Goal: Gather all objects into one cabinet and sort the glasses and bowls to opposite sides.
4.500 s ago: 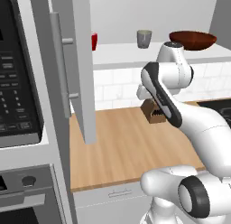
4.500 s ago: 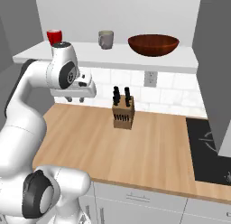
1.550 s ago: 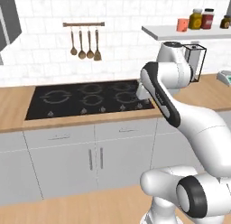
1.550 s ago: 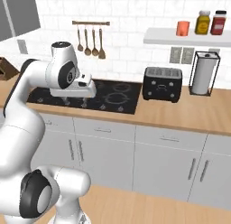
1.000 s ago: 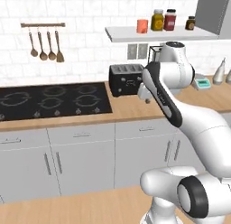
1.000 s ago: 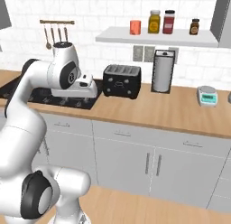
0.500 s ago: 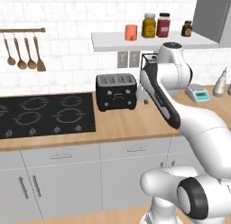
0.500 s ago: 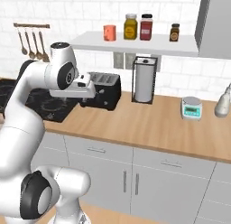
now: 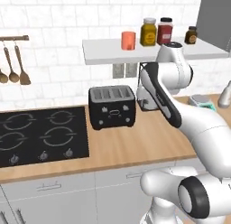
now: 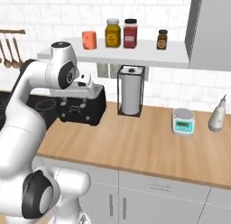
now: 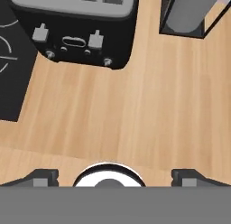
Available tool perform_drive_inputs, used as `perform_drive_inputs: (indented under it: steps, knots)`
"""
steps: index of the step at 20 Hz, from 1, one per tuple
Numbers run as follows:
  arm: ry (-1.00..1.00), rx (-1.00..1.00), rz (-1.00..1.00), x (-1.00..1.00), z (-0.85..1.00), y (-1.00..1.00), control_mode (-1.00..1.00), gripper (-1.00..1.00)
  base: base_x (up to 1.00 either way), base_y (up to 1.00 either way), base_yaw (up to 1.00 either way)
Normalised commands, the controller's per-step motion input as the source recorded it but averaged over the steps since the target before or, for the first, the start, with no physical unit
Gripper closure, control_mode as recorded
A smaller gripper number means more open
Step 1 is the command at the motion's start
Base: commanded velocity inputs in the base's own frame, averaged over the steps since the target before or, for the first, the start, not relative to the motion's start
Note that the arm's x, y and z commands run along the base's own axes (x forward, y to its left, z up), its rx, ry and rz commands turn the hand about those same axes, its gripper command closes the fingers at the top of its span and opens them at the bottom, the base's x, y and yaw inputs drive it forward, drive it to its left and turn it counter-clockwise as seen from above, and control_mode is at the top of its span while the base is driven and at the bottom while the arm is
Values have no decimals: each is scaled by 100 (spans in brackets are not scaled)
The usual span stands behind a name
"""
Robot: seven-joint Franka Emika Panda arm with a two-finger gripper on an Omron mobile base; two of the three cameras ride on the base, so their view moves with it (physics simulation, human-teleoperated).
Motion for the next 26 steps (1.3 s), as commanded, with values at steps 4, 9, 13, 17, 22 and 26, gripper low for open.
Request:
perform_drive_inputs:
  steps: [4,9,13,17,22,26]
  knots:
    - [0,0,0,0,0,0,100,-100,92,30,-10]
    - [0,0,0,0,0,0,100,-100,92,65,-7]
    - [0,0,0,0,0,0,100,-100,75,88,-2]
    - [0,0,0,0,0,0,100,-100,46,37,0]
    - [0,0,0,0,0,0,100,-100,0,0,0]
    - [-3,0,0,-8,0,0,-100,-100,0,0,0]
